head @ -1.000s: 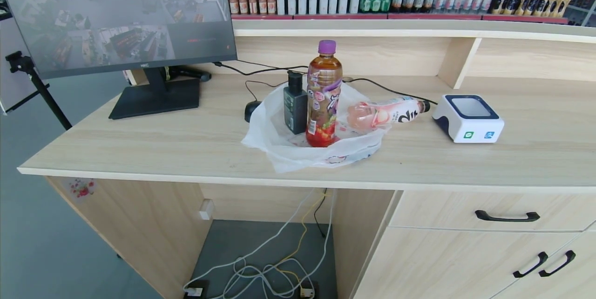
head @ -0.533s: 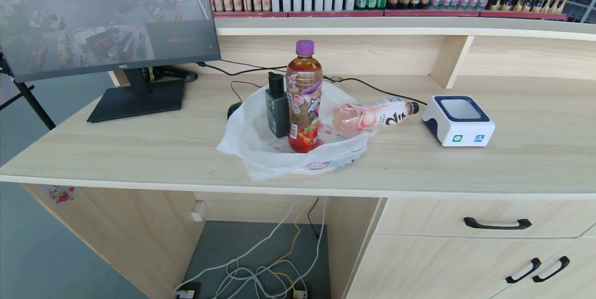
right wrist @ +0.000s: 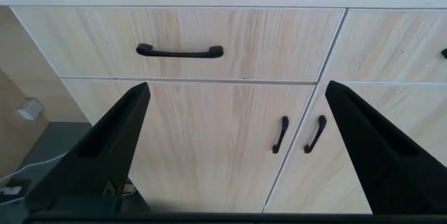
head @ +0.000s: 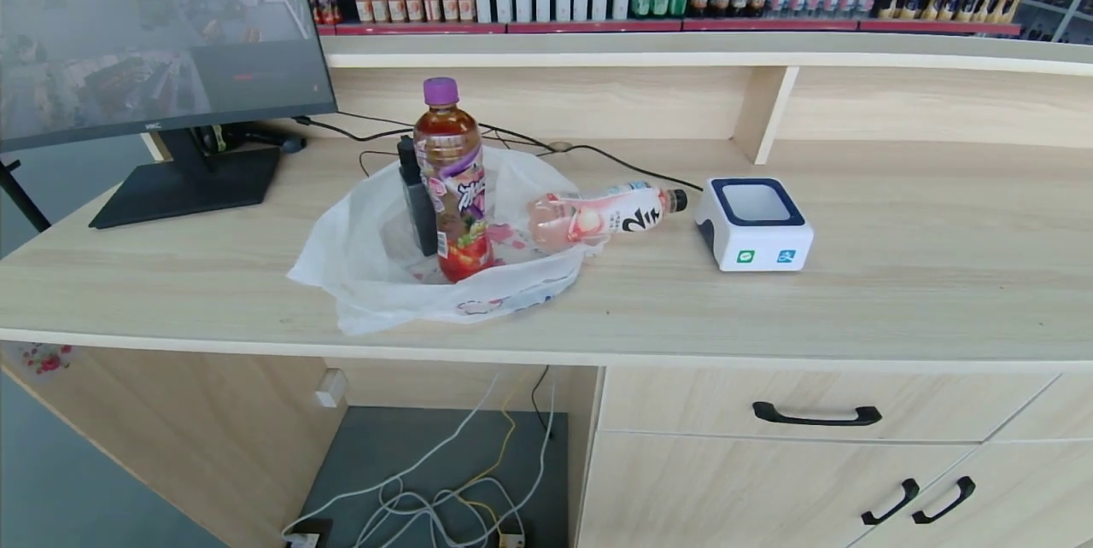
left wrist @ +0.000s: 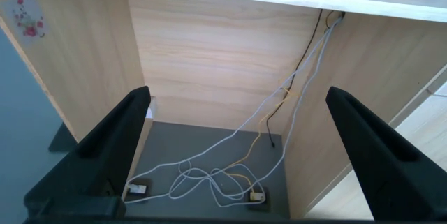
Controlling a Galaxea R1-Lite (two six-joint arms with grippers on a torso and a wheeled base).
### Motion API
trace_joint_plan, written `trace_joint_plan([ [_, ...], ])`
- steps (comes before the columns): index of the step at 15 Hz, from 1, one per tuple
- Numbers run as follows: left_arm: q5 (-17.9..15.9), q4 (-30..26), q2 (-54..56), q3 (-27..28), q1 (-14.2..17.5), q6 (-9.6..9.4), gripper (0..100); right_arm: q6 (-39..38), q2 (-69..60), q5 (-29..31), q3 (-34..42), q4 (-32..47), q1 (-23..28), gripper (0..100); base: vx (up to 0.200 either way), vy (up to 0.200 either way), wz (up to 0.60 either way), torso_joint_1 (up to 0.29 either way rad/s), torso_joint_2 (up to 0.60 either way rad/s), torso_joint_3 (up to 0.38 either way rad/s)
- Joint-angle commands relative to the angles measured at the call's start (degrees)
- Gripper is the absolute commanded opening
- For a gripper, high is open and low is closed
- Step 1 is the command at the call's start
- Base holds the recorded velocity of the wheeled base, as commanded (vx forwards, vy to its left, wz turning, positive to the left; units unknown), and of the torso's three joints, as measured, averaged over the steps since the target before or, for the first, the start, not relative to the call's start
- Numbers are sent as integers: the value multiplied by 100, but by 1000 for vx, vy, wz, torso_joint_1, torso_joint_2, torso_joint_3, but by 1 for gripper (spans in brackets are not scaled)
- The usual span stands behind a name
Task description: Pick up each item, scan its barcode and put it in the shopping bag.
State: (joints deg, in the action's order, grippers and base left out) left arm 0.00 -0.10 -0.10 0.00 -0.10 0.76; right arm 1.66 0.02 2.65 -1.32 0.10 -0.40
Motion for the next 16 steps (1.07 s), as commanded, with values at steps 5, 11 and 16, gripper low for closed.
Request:
trace_joint_plan([
  [5, 0, 1, 1, 0, 1, -5, 100, -8, 6, -10, 0, -1, -4, 100, 0, -200, 0, -1, 4, 0],
  [11, 0, 1, 1, 0, 1, -5, 100, -43, 6, -10, 9, -1, -4, 100, 0, -167, 0, 1, 4, 4],
  [16, 0, 10, 1, 0, 1, -5, 100, -43, 6, -18, 0, 8, -4, 100, 0, 0, 0, 0, 0, 0],
])
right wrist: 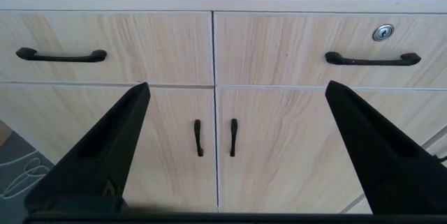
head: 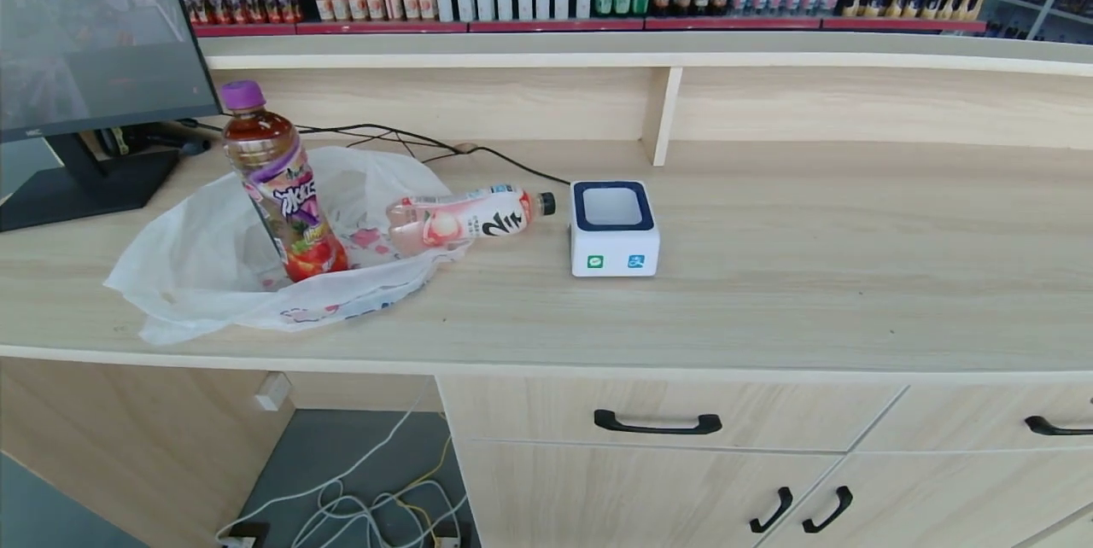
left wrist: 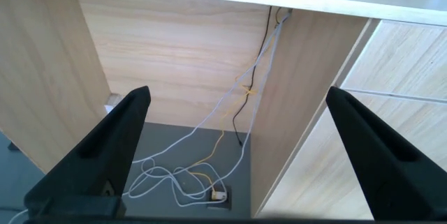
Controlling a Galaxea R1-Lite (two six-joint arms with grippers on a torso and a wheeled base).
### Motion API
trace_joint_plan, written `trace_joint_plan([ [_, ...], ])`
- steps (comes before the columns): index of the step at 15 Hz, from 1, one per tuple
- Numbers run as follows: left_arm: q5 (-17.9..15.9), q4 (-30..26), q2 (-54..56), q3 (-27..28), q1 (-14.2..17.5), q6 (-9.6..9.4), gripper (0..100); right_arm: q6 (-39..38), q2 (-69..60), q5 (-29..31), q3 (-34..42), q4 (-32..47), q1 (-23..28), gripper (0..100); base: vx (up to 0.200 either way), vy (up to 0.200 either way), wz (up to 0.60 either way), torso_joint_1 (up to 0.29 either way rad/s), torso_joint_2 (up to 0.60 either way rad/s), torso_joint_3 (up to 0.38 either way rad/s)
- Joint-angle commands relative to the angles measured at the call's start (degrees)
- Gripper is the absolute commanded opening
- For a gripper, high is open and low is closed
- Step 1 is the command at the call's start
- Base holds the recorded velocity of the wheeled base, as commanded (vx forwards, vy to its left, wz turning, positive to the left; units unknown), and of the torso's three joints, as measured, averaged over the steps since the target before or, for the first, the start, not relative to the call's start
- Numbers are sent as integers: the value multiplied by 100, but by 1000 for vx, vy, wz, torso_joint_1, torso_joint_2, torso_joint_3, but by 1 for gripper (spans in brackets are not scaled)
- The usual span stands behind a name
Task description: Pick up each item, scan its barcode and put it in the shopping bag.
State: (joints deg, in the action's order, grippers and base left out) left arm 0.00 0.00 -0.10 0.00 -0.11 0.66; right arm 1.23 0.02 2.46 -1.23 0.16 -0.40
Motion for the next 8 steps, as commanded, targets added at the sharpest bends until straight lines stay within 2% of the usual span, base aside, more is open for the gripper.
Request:
trace_joint_plan([
  [1, 0, 0, 1, 0, 2, 4, 100, -9, 6, 0, -9, 2, -4, 100, 0, 0, 0, 0, 0, 0],
  [8, 0, 0, 1, 0, 2, 4, 100, -97, -2, 9, 114, -16, 5, 100, 0, 0, 0, 0, 0, 0],
])
